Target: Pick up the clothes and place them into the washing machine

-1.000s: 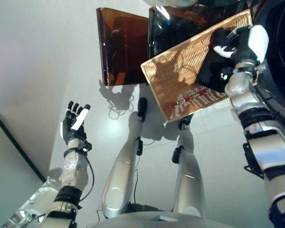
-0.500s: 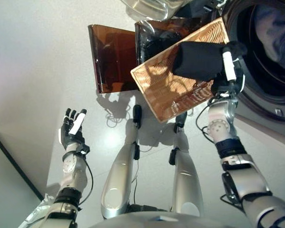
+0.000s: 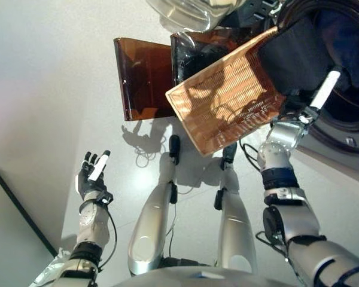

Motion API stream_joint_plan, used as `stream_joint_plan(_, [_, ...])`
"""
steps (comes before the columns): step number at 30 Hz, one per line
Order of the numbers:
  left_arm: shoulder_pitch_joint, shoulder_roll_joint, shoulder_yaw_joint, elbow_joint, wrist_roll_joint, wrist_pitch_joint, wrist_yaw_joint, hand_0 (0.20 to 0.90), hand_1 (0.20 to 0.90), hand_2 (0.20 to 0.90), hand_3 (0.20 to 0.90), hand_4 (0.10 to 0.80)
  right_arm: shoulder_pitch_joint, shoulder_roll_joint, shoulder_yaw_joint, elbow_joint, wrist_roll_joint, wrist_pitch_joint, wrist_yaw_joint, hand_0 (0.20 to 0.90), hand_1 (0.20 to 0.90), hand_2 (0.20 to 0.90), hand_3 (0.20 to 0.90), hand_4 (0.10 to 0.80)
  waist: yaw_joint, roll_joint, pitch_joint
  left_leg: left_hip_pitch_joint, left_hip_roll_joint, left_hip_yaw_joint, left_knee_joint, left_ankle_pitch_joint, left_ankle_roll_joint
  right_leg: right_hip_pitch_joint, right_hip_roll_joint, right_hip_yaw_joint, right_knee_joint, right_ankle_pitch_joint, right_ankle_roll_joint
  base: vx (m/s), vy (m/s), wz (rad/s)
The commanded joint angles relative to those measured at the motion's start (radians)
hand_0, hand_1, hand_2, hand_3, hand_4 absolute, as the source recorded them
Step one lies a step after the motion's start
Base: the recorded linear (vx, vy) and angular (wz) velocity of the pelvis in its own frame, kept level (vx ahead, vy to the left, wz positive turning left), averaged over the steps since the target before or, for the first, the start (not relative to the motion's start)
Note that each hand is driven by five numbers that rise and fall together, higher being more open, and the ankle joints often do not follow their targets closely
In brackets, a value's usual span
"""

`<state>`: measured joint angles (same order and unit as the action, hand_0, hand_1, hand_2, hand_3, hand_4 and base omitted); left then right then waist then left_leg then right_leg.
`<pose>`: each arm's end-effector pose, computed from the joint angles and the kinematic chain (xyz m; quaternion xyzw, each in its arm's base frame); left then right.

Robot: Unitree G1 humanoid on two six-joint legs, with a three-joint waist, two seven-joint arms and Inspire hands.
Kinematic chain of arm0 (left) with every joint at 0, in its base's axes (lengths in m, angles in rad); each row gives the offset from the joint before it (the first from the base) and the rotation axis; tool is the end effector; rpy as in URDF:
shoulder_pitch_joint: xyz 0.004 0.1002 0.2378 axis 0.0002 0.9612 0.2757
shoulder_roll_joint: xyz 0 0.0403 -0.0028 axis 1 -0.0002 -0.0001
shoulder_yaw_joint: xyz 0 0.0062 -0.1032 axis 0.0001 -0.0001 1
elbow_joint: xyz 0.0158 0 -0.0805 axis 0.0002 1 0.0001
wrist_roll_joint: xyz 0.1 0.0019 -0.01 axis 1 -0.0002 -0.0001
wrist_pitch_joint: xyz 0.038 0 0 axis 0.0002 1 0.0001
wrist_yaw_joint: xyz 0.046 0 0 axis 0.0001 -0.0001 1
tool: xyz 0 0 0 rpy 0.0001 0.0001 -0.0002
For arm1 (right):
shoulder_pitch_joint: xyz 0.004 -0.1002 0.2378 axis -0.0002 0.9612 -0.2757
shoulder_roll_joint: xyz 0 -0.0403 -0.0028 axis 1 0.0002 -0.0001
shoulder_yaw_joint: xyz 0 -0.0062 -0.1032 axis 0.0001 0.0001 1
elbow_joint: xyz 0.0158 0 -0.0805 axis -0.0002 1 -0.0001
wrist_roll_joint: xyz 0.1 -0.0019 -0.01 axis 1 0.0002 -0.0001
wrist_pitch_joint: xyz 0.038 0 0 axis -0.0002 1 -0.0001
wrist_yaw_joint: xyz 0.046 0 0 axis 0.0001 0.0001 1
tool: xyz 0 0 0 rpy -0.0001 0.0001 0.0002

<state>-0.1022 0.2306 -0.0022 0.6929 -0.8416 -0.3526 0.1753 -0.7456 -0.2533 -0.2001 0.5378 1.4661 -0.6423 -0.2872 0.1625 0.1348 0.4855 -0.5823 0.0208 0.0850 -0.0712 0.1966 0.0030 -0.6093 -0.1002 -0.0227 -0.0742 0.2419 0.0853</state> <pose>0.1908 0.2231 -0.0348 -0.2478 0.1102 0.2755 0.9223 0.3166 -0.2253 0.1565 0.6359 -0.2730 -0.2620 0.6727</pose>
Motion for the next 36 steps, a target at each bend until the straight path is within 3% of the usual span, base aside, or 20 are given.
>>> stream_joint_plan(1, [0.055,0.029,-0.014,0.064,-0.032,-0.037,0.012,0.9,0.9,0.9,0.9,0.8,-0.031,-0.054,-0.026,0.006,-0.007,-0.123,0.025,0.2,0.2,0.2,0.2,0.3,0.049,0.095,-0.17,0.024,-0.021,-0.016,-0.016,-0.074,-0.08,0.021,0.031,-0.038,0.051,-0.085,0.024,-0.01,0.008,-0.06])
stream_joint_plan(14, [0.055,0.032,-0.018,0.087,-0.061,-0.039,0.002,0.9,0.9,0.9,0.9,0.8,-0.073,-0.076,-0.084,0.102,0.016,-0.154,-0.028,0.2,0.2,0.2,0.2,0.3,0.054,0.15,-0.197,0.035,-0.023,0.0,-0.016,-0.083,-0.077,0.017,0.038,-0.026,0.064,-0.093,0.024,0.012,0.004,-0.03])
stream_joint_plan(22, [0.054,0.027,-0.032,0.085,-0.076,-0.04,-0.01,0.9,0.9,0.9,0.9,0.8,-0.088,-0.086,-0.113,0.138,0.055,-0.173,-0.024,0.2,0.2,0.2,0.2,0.3,0.052,0.164,-0.206,0.041,-0.019,0.008,-0.016,-0.08,-0.076,0.014,0.044,-0.014,0.073,-0.095,0.022,0.016,-0.011,-0.06])
stream_joint_plan(29, [0.058,0.035,-0.047,0.072,-0.079,-0.037,-0.017,0.9,0.9,0.9,0.9,0.8,-0.162,-0.167,-0.139,0.205,0.057,-0.193,-0.069,0.2,0.2,0.2,0.2,0.3,0.051,0.168,-0.206,0.038,-0.015,0.015,-0.016,-0.079,-0.075,0.004,0.047,-0.011,0.073,-0.094,0.021,-0.003,-0.009,-0.03])
stream_joint_plan(36, [0.069,0.052,-0.043,0.077,-0.068,-0.036,-0.02,0.9,0.9,0.9,0.9,0.8,-0.272,-0.315,-0.149,0.314,0.04,-0.188,-0.126,0.2,0.2,0.2,0.2,0.3,0.056,0.171,-0.213,0.033,-0.012,0.017,-0.016,-0.081,-0.076,-0.008,0.049,-0.01,0.076,-0.095,0.02,0.0,0.0,0.0])
